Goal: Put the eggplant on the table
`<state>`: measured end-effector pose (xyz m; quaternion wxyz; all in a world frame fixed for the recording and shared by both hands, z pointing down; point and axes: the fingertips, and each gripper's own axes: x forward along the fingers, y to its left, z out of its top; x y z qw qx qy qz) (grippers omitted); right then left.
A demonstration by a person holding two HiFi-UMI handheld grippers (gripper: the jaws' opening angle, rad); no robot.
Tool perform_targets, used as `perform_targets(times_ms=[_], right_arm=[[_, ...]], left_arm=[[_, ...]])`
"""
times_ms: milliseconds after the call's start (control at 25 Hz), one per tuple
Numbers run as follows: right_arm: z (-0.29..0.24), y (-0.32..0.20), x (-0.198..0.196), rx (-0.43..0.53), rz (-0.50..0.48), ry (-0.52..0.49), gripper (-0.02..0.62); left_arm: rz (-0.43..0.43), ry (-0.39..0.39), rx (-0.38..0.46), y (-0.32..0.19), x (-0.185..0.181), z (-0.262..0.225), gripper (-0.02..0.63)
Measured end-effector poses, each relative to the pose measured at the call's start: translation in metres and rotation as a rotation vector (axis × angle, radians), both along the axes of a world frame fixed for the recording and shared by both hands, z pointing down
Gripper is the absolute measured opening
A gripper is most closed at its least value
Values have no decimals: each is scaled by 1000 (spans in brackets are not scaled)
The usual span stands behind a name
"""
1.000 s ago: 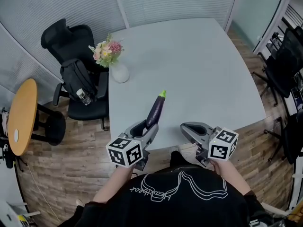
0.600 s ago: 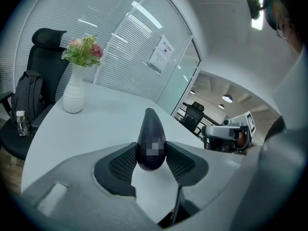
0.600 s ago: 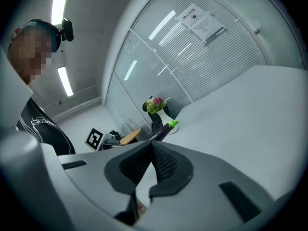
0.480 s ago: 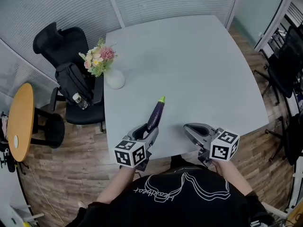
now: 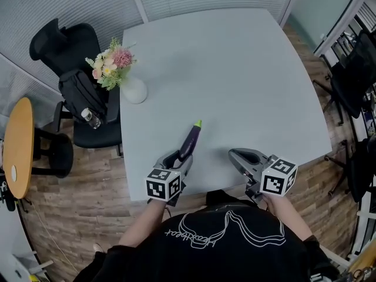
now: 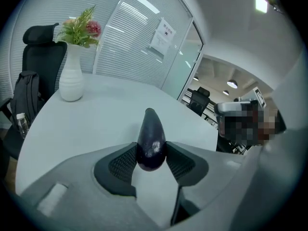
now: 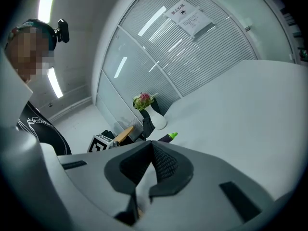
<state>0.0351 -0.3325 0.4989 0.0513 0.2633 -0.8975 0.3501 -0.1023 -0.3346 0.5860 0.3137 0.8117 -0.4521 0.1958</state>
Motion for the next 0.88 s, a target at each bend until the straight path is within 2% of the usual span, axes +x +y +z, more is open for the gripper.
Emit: perform_targets(times_ms=[480,880], right_arm=[[12,-5,3,-32,20,19,8],[18,-2,-1,-55,19,27,8]], left_arm=[[25,-79,-66,-4,-9,50,196],[58,-120,-81,-2,-9,63,196]])
